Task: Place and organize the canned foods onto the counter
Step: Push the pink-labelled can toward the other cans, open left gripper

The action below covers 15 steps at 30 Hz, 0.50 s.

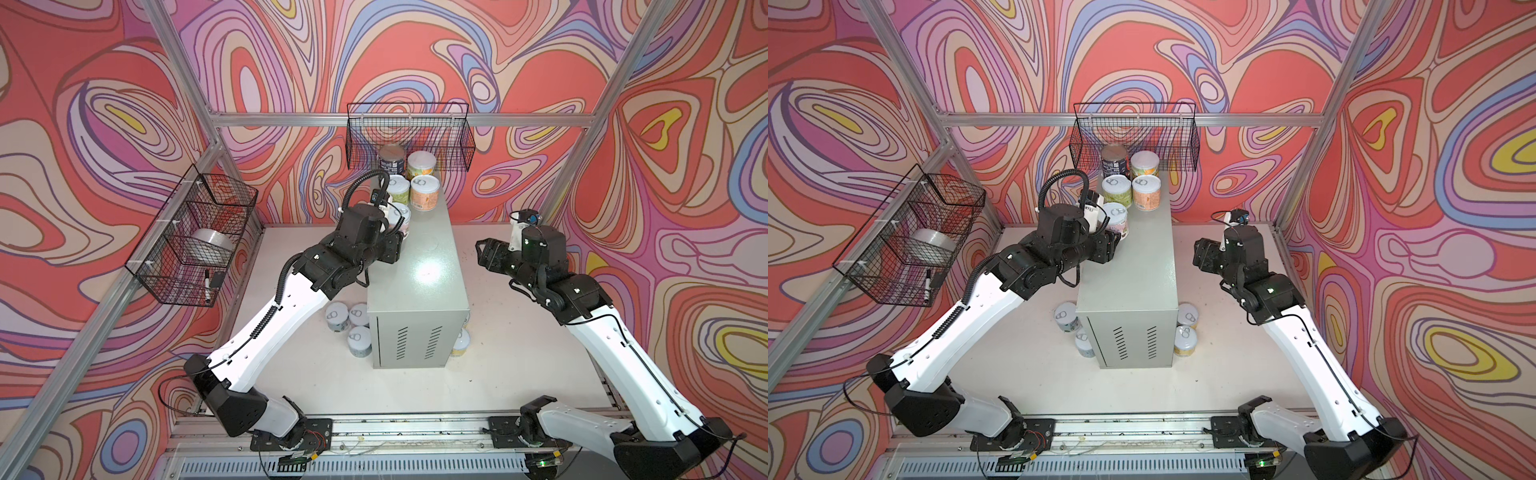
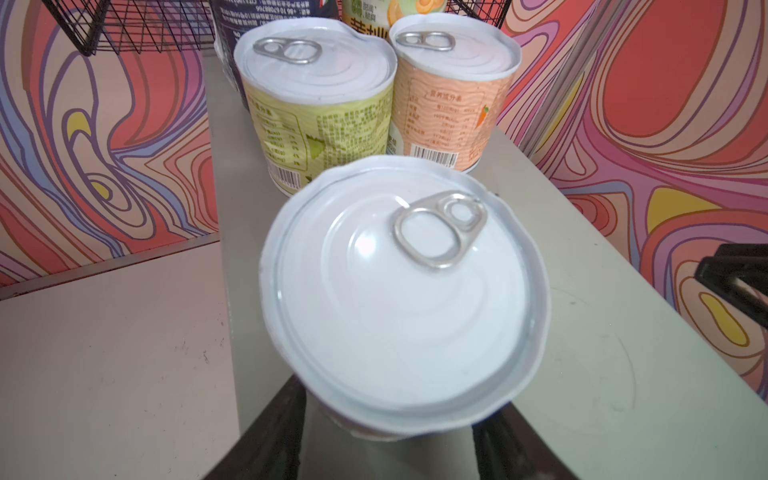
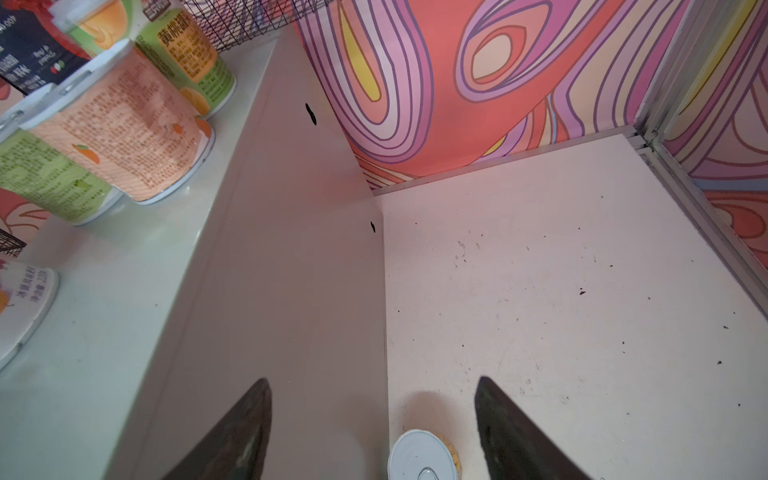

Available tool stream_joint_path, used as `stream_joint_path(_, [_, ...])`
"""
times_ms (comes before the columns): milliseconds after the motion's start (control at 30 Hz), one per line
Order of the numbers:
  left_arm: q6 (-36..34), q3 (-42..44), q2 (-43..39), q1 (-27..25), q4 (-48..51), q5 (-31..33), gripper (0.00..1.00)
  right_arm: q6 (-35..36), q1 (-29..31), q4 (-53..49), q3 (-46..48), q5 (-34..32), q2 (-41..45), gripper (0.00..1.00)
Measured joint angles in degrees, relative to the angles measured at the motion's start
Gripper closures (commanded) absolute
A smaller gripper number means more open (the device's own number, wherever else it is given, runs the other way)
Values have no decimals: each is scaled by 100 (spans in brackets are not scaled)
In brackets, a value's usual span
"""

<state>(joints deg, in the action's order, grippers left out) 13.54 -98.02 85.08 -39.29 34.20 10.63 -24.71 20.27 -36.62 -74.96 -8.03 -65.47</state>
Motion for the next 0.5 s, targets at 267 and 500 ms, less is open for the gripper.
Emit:
stream_joint_path(267, [0, -61, 170, 127, -164, -11, 38, 4, -11, 33, 68, 2, 11, 21])
stream_joint_path(500, [0, -127, 323, 190, -236, -42, 38, 4, -39, 129, 72, 4, 11, 21])
